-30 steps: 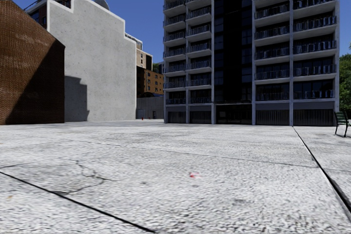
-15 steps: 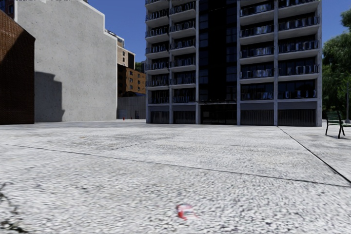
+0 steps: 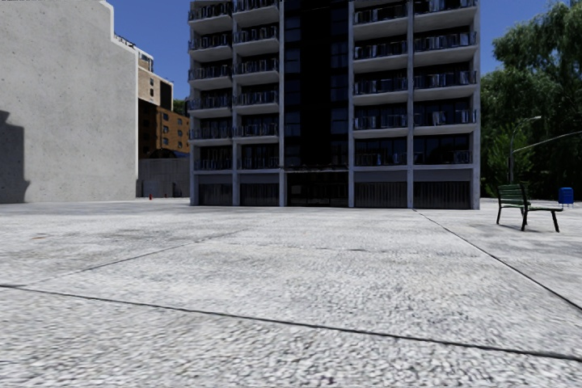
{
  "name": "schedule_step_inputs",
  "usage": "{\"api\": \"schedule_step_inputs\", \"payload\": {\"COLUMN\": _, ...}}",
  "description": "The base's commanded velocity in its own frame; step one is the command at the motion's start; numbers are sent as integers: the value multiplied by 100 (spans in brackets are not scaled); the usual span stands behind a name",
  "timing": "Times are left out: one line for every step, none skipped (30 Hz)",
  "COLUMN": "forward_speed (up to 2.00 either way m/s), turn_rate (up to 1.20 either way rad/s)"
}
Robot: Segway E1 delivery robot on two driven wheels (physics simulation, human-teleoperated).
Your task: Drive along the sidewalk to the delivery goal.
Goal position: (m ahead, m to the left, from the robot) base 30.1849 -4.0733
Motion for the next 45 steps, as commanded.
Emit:
{"api": "schedule_step_inputs", "payload": {"forward_speed": 200, "turn_rate": -41}}
{"api": "schedule_step_inputs", "payload": {"forward_speed": 200, "turn_rate": -41}}
{"api": "schedule_step_inputs", "payload": {"forward_speed": 200, "turn_rate": -41}}
{"api": "schedule_step_inputs", "payload": {"forward_speed": 200, "turn_rate": -41}}
{"api": "schedule_step_inputs", "payload": {"forward_speed": 200, "turn_rate": -41}}
{"api": "schedule_step_inputs", "payload": {"forward_speed": 200, "turn_rate": -41}}
{"api": "schedule_step_inputs", "payload": {"forward_speed": 200, "turn_rate": -34}}
{"api": "schedule_step_inputs", "payload": {"forward_speed": 200, "turn_rate": -34}}
{"api": "schedule_step_inputs", "payload": {"forward_speed": 200, "turn_rate": -13}}
{"api": "schedule_step_inputs", "payload": {"forward_speed": 200, "turn_rate": 0}}
{"api": "schedule_step_inputs", "payload": {"forward_speed": 200, "turn_rate": 0}}
{"api": "schedule_step_inputs", "payload": {"forward_speed": 200, "turn_rate": 0}}
{"api": "schedule_step_inputs", "payload": {"forward_speed": 200, "turn_rate": 0}}
{"api": "schedule_step_inputs", "payload": {"forward_speed": 200, "turn_rate": 0}}
{"api": "schedule_step_inputs", "payload": {"forward_speed": 200, "turn_rate": 0}}
{"api": "schedule_step_inputs", "payload": {"forward_speed": 200, "turn_rate": 0}}
{"api": "schedule_step_inputs", "payload": {"forward_speed": 200, "turn_rate": 0}}
{"api": "schedule_step_inputs", "payload": {"forward_speed": 200, "turn_rate": 0}}
{"api": "schedule_step_inputs", "payload": {"forward_speed": 200, "turn_rate": -5}}
{"api": "schedule_step_inputs", "payload": {"forward_speed": 200, "turn_rate": -21}}
{"api": "schedule_step_inputs", "payload": {"forward_speed": 200, "turn_rate": -21}}
{"api": "schedule_step_inputs", "payload": {"forward_speed": 200, "turn_rate": -37}}
{"api": "schedule_step_inputs", "payload": {"forward_speed": 200, "turn_rate": -47}}
{"api": "schedule_step_inputs", "payload": {"forward_speed": 200, "turn_rate": -50}}
{"api": "schedule_step_inputs", "payload": {"forward_speed": 200, "turn_rate": -50}}
{"api": "schedule_step_inputs", "payload": {"forward_speed": 200, "turn_rate": -51}}
{"api": "schedule_step_inputs", "payload": {"forward_speed": 200, "turn_rate": -51}}
{"api": "schedule_step_inputs", "payload": {"forward_speed": 200, "turn_rate": -51}}
{"api": "schedule_step_inputs", "payload": {"forward_speed": 200, "turn_rate": -51}}
{"api": "schedule_step_inputs", "payload": {"forward_speed": 200, "turn_rate": -51}}
{"api": "schedule_step_inputs", "payload": {"forward_speed": 200, "turn_rate": -51}}
{"api": "schedule_step_inputs", "payload": {"forward_speed": 200, "turn_rate": -51}}
{"api": "schedule_step_inputs", "payload": {"forward_speed": 200, "turn_rate": -51}}
{"api": "schedule_step_inputs", "payload": {"forward_speed": 200, "turn_rate": -51}}
{"api": "schedule_step_inputs", "payload": {"forward_speed": 200, "turn_rate": -51}}
{"api": "schedule_step_inputs", "payload": {"forward_speed": 200, "turn_rate": -51}}
{"api": "schedule_step_inputs", "payload": {"forward_speed": 200, "turn_rate": -51}}
{"api": "schedule_step_inputs", "payload": {"forward_speed": 200, "turn_rate": -51}}
{"api": "schedule_step_inputs", "payload": {"forward_speed": 200, "turn_rate": -51}}
{"api": "schedule_step_inputs", "payload": {"forward_speed": 200, "turn_rate": -51}}
{"api": "schedule_step_inputs", "payload": {"forward_speed": 200, "turn_rate": -51}}
{"api": "schedule_step_inputs", "payload": {"forward_speed": 200, "turn_rate": -51}}
{"api": "schedule_step_inputs", "payload": {"forward_speed": 200, "turn_rate": -51}}
{"api": "schedule_step_inputs", "payload": {"forward_speed": 200, "turn_rate": -51}}
{"api": "schedule_step_inputs", "payload": {"forward_speed": 200, "turn_rate": -51}}
